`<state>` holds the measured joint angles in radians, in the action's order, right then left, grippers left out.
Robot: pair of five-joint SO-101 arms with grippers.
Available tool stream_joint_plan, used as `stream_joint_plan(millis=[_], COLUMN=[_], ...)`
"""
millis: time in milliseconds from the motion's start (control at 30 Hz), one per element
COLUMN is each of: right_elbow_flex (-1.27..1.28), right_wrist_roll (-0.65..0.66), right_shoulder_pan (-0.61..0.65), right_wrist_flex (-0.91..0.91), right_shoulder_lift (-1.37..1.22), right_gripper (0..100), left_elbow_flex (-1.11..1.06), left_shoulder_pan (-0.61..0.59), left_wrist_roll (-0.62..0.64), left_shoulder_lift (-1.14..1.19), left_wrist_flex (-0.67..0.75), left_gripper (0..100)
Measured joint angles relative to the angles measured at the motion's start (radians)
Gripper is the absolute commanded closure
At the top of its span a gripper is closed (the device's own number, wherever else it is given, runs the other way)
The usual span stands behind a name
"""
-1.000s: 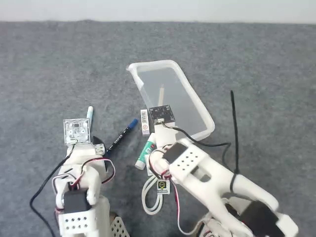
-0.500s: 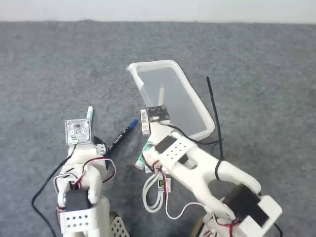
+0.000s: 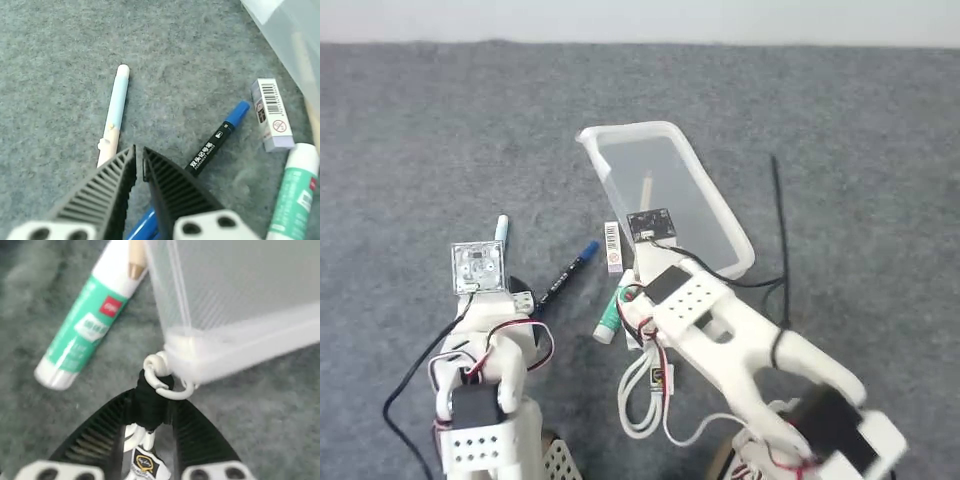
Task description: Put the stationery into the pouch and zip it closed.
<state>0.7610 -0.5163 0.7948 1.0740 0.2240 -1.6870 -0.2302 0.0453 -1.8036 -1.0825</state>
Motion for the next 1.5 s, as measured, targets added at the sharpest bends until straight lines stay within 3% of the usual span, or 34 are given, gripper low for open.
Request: stream_joint_plan(millis=[267,633,933,1200,1500], right_elbow_flex=[0.012,0.089,0.089,0.091,0.132], right_wrist_roll=[0.175,0.328,0.491,0.623,0.666], right_shoulder_pan=[-0.008,-0.009,-0.009,-0.075,-0.127], right_wrist_flex=[0.084,0.006,-0.11,-0.222,-0.244], right_shoulder_lift=[0.255,0.532,0.637,0.637,0.661], right_gripper=[99.3,99.3,99.3,99.3,99.3], left_elbow_flex=[0.0,0.074,0.203,0.296,0.299], left_shoulder_pan=[0.0,0.0,0.002,0.012,0.181], left_wrist_roll=[0.0,0.0,0.041,0.087,0.17], left_shoulder_lift=[0.0,0.0,0.0,0.0,0.0], left_wrist_flex=[-0.037,-0.061,-0.025,-0.025,-0.025], left_gripper=[80,78,63,63,63])
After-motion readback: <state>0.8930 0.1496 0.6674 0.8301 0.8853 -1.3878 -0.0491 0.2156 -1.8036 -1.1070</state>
